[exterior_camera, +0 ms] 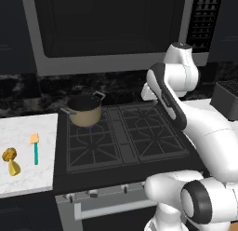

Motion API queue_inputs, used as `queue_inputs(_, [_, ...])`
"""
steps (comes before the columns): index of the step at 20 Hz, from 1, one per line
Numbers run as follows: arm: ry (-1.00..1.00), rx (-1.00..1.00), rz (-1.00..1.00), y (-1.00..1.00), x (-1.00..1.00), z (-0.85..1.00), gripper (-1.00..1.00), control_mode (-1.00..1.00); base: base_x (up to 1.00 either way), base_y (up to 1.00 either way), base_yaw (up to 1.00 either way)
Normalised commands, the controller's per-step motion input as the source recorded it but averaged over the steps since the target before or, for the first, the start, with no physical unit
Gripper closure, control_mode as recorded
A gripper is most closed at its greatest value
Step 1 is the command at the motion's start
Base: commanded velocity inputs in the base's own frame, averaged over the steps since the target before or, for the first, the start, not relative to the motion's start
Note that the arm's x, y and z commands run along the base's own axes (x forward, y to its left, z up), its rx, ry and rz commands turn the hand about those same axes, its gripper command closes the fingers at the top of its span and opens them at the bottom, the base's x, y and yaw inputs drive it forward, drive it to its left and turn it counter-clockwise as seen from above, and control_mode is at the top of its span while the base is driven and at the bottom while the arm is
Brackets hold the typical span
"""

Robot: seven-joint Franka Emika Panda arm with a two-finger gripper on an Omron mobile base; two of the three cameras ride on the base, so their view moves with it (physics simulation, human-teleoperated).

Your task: Put the squash and lemon wedge in the pot. Retrieve the spatula and lightly stir the vegetables in the pot.

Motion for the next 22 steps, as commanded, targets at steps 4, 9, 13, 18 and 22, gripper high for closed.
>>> queue_inputs(4, [-0.04,0.00,0.00,0.00,-0.15,0.00,-1.00,-1.00,0.00,0.00,0.00])
queue_inputs(9, [-0.05,0.00,0.00,0.01,-0.52,0.00,-1.00,-1.00,0.00,0.00,0.00])
queue_inputs(13, [0.00,0.00,0.01,0.06,-0.52,0.00,-1.00,-1.00,0.00,0.00,0.00])
queue_inputs(18, [-0.04,0.00,0.03,0.13,-0.53,0.00,-1.00,-1.00,0.00,0.00,0.00])
queue_inputs(22, [-0.08,0.00,0.00,0.05,-0.40,0.00,-1.00,-1.00,0.00,0.00,0.00])
